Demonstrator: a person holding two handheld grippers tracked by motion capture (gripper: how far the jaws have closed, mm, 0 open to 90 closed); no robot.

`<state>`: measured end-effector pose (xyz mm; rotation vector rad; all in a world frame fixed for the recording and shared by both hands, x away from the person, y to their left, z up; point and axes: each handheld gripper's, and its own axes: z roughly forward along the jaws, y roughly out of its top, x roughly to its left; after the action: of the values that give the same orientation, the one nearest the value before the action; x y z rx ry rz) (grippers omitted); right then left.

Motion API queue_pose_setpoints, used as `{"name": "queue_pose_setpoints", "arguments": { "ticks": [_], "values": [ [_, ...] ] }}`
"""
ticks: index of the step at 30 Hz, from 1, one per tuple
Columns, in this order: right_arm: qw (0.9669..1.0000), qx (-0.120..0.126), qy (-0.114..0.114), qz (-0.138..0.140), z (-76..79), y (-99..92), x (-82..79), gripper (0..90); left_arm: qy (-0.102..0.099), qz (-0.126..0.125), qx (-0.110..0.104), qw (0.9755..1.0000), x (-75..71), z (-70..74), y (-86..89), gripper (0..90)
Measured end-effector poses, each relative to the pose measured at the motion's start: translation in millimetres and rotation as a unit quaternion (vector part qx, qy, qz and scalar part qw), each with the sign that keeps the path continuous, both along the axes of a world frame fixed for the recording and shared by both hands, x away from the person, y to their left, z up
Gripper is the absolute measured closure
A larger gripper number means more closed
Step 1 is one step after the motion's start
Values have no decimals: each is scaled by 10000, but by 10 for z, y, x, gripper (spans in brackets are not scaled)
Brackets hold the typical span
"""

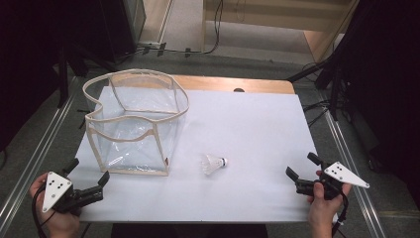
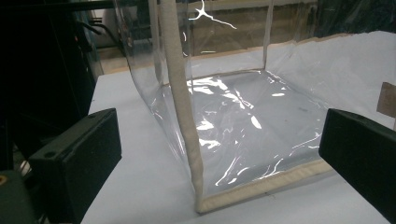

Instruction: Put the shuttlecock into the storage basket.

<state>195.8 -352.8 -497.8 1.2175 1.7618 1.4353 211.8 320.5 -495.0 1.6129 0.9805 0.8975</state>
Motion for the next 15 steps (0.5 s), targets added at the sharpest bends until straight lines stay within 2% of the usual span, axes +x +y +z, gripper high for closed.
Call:
{"name": "queue_pose_setpoints", "arguments": {
  "ticks": [3,4,7,8,9,10,13,15],
  "values": [
    [10000,-31,-28,59,22,22,0,0,10,-30,14,10000,-4,3,-1,0],
    [9998,-57,-3,169,41,58,10,0,10,-46,25,10000,-7,3,0,0],
    [9995,-200,34,243,84,132,42,3,10,-29,13,10000,-6,2,-5,0],
    [9994,-205,57,273,102,157,50,53,14,-37,17,10000,-8,-2,-8,0],
    [9994,-205,57,273,102,157,50,53,14,-37,17,10000,-8,-2,-8,0],
    [9990,-221,91,382,126,206,80,134,13,-23,20,10000,-11,-3,-11,0],
    [9982,-228,143,527,143,272,104,141,5,-14,24,10000,-11,-5,-13,0],
    [9976,-406,199,529,188,420,127,222,5,-31,19,10000,-12,-8,-13,0]
  ]
}}
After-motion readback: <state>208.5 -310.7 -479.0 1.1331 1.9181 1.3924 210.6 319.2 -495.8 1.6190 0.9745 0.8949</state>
